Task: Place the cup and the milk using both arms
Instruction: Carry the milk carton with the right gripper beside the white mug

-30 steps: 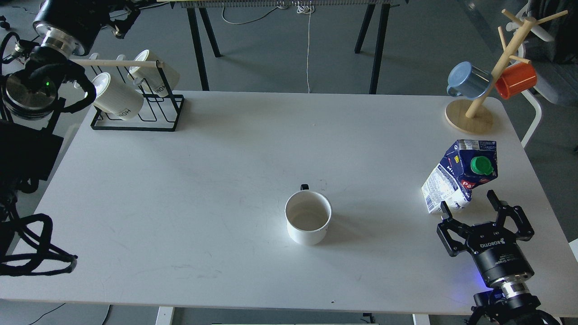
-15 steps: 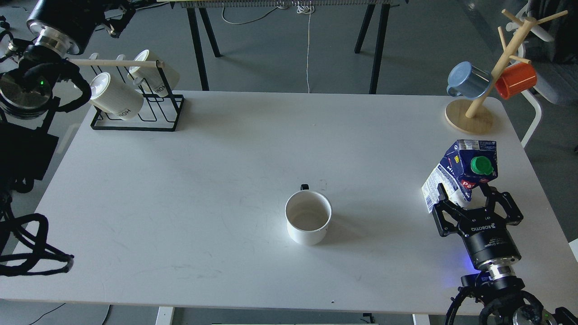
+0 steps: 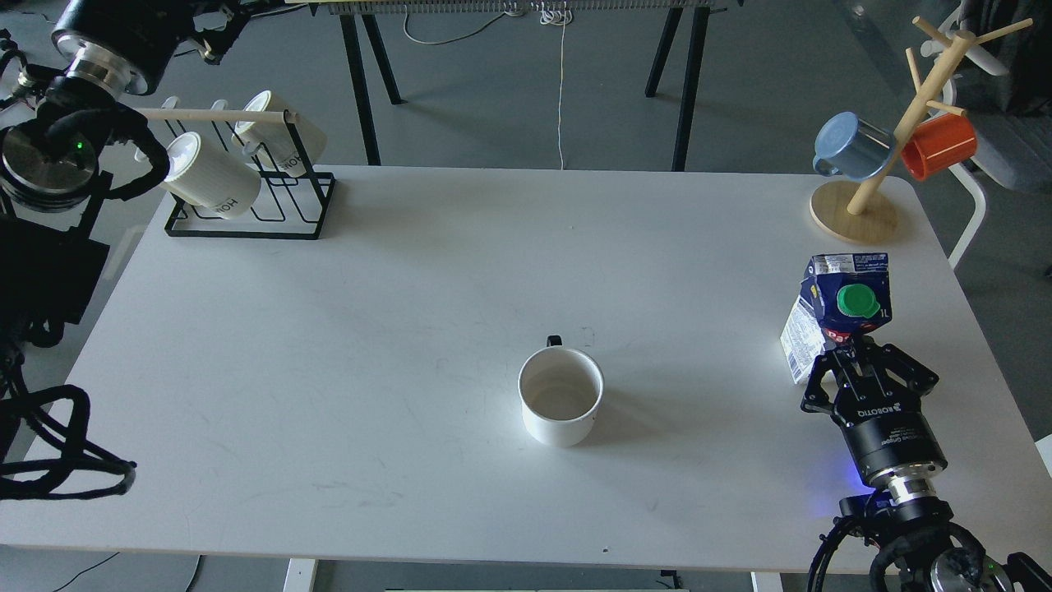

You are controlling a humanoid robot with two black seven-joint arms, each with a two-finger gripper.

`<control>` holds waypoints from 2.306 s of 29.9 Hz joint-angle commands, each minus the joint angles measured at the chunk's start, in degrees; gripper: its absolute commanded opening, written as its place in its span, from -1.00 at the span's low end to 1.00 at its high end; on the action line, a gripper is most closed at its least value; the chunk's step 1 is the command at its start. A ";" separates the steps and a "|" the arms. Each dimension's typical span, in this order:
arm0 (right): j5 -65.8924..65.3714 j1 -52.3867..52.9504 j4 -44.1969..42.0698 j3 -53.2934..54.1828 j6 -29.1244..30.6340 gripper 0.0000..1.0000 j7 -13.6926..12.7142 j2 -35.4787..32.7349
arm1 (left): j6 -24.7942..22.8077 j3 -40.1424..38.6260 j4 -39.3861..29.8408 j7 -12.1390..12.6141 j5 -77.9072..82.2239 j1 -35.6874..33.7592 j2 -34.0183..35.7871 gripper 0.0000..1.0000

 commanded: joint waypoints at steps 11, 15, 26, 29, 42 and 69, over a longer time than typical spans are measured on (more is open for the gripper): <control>-0.60 -4.68 14.05 -5.10 0.00 -0.72 0.09 0.08 | 0.18 0.08 -0.22 -0.16 0.06 -0.08 0.12 0.98; -1.12 -4.16 13.61 -8.53 0.00 -0.72 0.09 2.19 | 0.18 0.17 -0.22 -0.07 0.24 0.01 -0.14 0.98; -3.06 2.87 7.38 -13.98 0.00 -0.72 0.09 9.66 | 0.18 0.17 -0.22 -0.07 0.42 0.18 0.12 0.98; -3.15 3.67 6.32 -14.34 0.00 -0.71 0.09 10.89 | 0.18 0.26 -0.22 -0.07 0.50 0.27 0.12 0.98; -4.64 3.14 4.39 -15.30 0.00 -0.70 0.09 11.25 | 0.18 0.26 -0.22 -0.07 0.50 0.36 0.12 0.98; -4.64 3.41 1.04 -18.21 0.00 0.29 0.18 13.00 | 0.18 0.26 -0.22 -0.24 0.68 0.80 0.12 0.98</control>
